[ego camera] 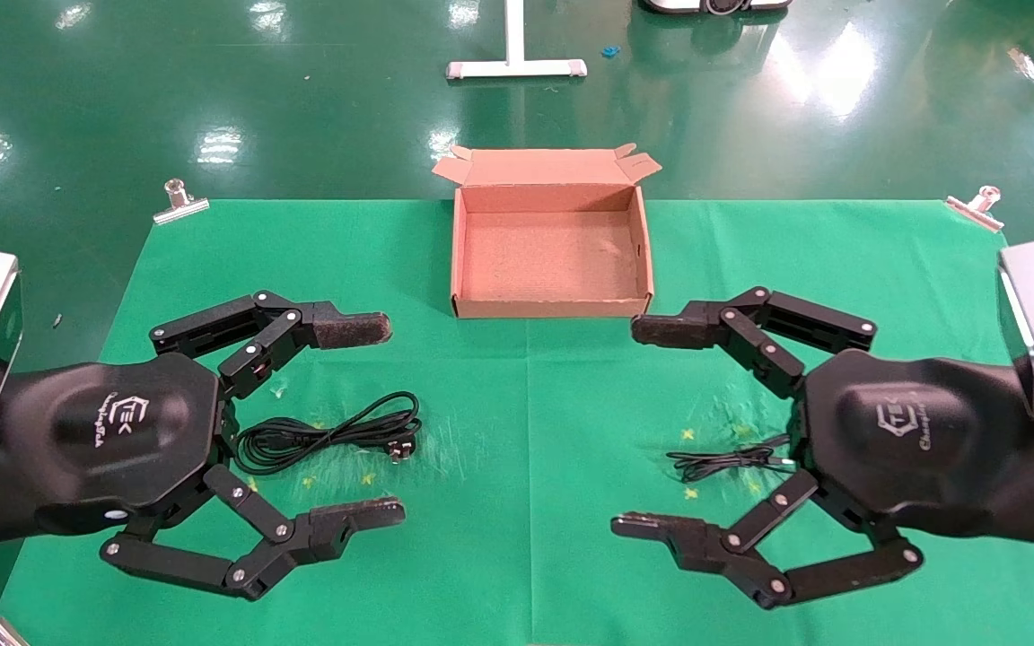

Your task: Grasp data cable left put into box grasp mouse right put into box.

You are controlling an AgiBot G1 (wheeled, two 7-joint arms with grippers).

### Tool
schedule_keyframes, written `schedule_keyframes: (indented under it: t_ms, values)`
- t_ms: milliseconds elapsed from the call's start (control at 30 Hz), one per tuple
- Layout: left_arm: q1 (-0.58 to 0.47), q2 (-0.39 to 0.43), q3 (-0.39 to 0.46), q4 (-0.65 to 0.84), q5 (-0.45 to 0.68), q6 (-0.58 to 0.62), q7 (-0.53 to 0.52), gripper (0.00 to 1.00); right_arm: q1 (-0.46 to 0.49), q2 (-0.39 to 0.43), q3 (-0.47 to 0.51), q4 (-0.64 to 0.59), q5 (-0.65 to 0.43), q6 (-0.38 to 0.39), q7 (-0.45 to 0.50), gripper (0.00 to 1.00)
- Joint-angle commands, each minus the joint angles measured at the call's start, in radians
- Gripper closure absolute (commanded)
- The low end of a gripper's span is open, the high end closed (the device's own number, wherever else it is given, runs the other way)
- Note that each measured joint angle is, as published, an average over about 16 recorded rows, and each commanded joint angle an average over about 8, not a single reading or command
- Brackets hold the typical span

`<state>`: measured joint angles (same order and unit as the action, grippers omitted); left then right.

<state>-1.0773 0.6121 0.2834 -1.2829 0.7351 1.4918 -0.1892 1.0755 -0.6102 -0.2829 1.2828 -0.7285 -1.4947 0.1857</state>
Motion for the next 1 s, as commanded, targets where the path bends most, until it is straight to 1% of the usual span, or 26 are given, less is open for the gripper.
schedule_keyframes:
  t_ms: [33, 1000]
  values:
    - [0.000, 0.000, 0.000, 0.000, 0.000, 0.000, 0.000, 0.00, 0.000, 0.000, 0.000, 0.000, 0.000, 0.000, 0.000, 0.00]
    - [0.000, 0.000, 0.000, 0.000, 0.000, 0.000, 0.000, 0.00, 0.000, 0.000, 0.000, 0.000, 0.000, 0.000, 0.000, 0.00]
